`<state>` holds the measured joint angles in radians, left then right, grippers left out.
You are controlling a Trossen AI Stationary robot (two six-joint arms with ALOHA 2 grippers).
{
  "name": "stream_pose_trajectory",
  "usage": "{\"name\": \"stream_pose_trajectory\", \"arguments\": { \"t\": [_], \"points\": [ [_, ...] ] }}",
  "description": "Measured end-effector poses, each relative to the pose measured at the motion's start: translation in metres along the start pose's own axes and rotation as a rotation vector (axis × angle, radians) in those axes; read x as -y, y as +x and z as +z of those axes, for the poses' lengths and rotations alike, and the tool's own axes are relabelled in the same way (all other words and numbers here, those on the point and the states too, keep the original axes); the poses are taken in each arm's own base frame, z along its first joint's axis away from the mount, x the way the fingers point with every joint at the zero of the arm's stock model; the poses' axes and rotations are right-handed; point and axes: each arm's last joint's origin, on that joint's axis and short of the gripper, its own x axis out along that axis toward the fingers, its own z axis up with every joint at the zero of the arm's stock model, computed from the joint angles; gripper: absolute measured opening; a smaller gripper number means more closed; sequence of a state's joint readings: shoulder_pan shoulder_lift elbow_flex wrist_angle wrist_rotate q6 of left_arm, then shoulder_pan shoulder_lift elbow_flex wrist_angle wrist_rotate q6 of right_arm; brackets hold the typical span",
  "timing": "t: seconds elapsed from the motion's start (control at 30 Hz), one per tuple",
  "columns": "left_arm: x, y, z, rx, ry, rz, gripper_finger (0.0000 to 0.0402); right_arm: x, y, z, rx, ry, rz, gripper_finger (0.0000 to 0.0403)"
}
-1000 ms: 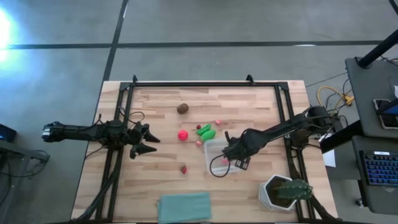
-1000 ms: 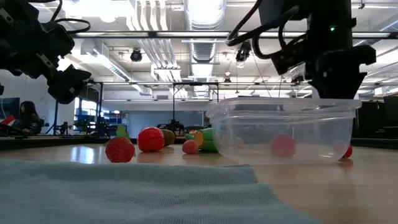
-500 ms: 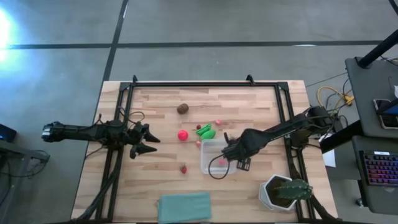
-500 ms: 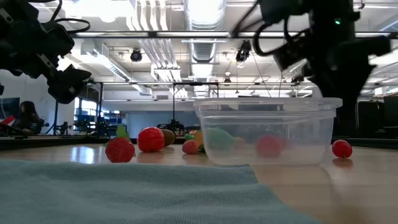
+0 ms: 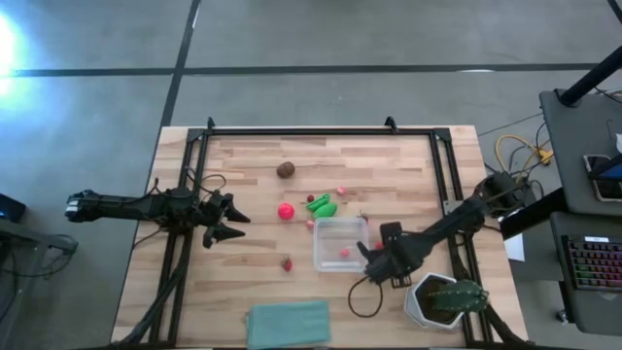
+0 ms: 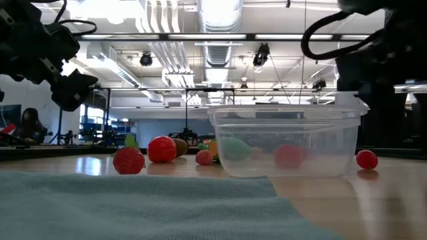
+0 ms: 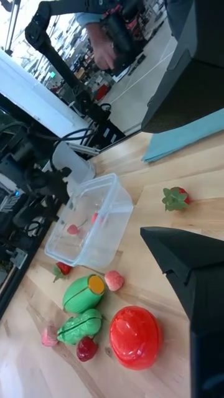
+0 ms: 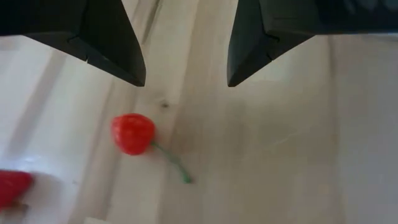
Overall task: Pick and placing Produce into tupperware
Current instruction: Put the bottom cherry into the transparent container
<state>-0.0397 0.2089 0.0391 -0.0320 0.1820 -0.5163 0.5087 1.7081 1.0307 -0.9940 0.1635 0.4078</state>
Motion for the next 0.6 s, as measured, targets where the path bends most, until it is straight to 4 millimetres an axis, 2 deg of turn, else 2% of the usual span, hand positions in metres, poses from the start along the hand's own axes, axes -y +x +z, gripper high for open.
{"name": "stream_pose_trajectory", "arguments": {
  "t": [0.13,0.27,0.6],
  "points": [
    [0.0,0.0,0.0,0.002,0.0,-0.001,0.0246,0.005,-0.002,0.001,0.014,0.046,-0.083,0.0219],
    [0.0,0.0,0.0,0.0,0.0,0.0,0.0246,0.007,-0.005,0.007,0.069,0.001,-0.081,0.0219],
    [0.0,0.0,0.0,0.001,0.0,0.0,0.0246,0.008,0.013,0.002,0.075,-0.057,-0.068,0.0219]
  ]
}}
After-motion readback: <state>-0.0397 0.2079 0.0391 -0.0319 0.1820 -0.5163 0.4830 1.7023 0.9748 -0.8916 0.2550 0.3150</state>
